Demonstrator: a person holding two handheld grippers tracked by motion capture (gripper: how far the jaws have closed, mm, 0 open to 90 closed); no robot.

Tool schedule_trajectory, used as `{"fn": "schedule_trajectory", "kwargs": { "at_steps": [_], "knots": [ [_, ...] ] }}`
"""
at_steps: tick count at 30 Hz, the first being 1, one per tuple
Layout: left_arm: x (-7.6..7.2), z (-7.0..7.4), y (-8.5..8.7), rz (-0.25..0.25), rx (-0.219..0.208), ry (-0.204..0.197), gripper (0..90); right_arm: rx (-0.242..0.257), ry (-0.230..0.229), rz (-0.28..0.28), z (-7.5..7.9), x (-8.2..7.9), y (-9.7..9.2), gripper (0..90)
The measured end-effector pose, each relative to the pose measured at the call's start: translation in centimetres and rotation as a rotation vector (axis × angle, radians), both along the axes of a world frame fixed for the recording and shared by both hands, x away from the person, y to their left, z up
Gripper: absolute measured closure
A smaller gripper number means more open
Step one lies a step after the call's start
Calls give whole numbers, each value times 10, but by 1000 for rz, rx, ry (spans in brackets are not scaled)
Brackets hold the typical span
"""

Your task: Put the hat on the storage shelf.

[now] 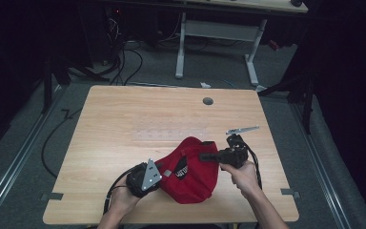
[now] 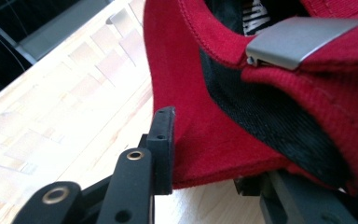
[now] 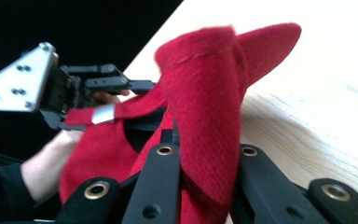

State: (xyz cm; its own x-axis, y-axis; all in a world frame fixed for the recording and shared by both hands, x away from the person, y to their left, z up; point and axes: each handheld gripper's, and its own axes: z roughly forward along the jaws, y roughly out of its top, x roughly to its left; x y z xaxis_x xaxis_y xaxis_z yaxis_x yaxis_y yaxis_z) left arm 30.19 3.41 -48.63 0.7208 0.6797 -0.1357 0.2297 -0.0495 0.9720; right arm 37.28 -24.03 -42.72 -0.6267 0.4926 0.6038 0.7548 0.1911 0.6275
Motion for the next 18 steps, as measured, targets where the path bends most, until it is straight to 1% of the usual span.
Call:
{"fn": "schedule_trajectory", "kwargs": {
  "at_steps": [1, 3, 4, 6, 7, 9, 10, 13, 15, 18],
  "knots": [
    [0, 0, 1, -2, -2, 5, 670, -8, -7, -1, -1, -1, 1, 851],
    [0, 3, 4, -14, -25, 35, 695, -12, -15, -6, -1, -2, 0, 834],
    [0, 4, 5, -20, -38, 51, 700, -10, -15, -6, -1, -2, 0, 830],
    [-1, 6, 6, -35, -49, 69, 720, -1, -19, -5, 0, -3, 0, 812],
    [-2, 7, 7, -45, -46, 74, 734, 0, -30, -2, 0, -3, 0, 802],
    [-4, 9, 7, -63, -52, 90, 758, 3, -34, -3, 0, -2, 0, 781],
    [-5, 10, 7, -72, -56, 100, 768, 2, -32, -5, 0, -2, 0, 774],
    [-9, 14, 8, -106, -49, 115, 803, 0, -25, -11, 0, -1, -2, 731],
    [-12, 17, 8, -128, -47, 126, 830, -2, -33, -24, 1, -1, -4, 705],
    [-15, 21, 7, -146, -33, 126, 851, -6, -40, -51, 2, 0, -8, 666]
  ]
}}
